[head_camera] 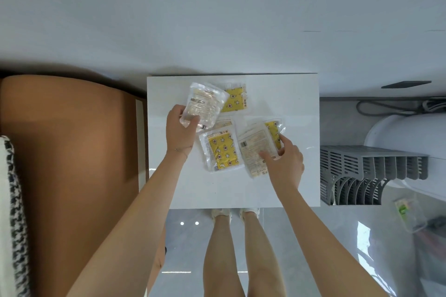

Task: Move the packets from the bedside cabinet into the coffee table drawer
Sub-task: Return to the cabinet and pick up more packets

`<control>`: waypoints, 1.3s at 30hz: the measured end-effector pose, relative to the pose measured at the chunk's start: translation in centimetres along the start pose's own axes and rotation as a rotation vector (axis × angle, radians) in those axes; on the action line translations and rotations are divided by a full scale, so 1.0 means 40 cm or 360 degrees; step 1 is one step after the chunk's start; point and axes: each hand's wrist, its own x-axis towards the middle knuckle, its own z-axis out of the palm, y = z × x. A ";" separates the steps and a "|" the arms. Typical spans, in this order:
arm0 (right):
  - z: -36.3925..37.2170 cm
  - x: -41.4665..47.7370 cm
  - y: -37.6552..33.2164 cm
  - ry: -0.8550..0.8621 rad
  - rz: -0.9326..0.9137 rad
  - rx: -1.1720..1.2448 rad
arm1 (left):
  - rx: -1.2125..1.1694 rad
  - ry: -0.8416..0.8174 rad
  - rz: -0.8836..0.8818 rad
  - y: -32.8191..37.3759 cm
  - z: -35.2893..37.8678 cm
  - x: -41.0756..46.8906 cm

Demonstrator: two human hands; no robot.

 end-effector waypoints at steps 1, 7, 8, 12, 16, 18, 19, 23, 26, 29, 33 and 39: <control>0.002 -0.007 -0.002 0.0035 -0.0036 -0.0010 | -0.0127 0.0056 -0.0062 0.005 -0.006 -0.013; 0.014 -0.023 -0.016 0.0004 -0.0059 0.0097 | -0.0706 0.0183 -0.0534 -0.032 -0.048 -0.065; 0.014 -0.021 -0.019 -0.0020 -0.0027 0.0130 | -0.0773 0.0180 -0.0588 -0.036 -0.055 -0.073; 0.007 -0.017 -0.034 -0.0130 0.0108 0.0257 | -0.1039 0.0108 -0.0756 -0.058 -0.078 -0.110; -0.007 -0.031 -0.049 -0.0190 0.0011 0.0298 | -0.1144 -0.0028 -0.0840 -0.082 -0.100 -0.147; -0.012 -0.046 -0.052 -0.0167 -0.0015 0.0378 | -0.1106 -0.0036 -0.0867 -0.087 -0.110 -0.168; -0.017 -0.054 -0.055 -0.0153 -0.0003 0.0461 | -0.1091 -0.0034 -0.0879 -0.088 -0.115 -0.177; -0.049 -0.097 -0.083 -0.0228 0.0080 0.0854 | -0.1019 -0.0076 -0.0858 -0.075 -0.139 -0.212; -0.067 -0.142 -0.109 -0.0359 0.0015 0.0914 | -0.1014 -0.0091 -0.0828 -0.054 -0.163 -0.244; -0.083 -0.195 -0.131 -0.0434 -0.0055 0.0901 | -0.1101 -0.0088 -0.0791 -0.037 -0.193 -0.293; -0.116 -0.272 -0.154 -0.0569 -0.0104 0.0896 | -0.1185 -0.0006 -0.0686 -0.019 -0.237 -0.391; -0.170 -0.393 -0.136 -0.0764 -0.0243 0.0732 | -0.1352 0.0246 -0.0670 -0.021 -0.290 -0.612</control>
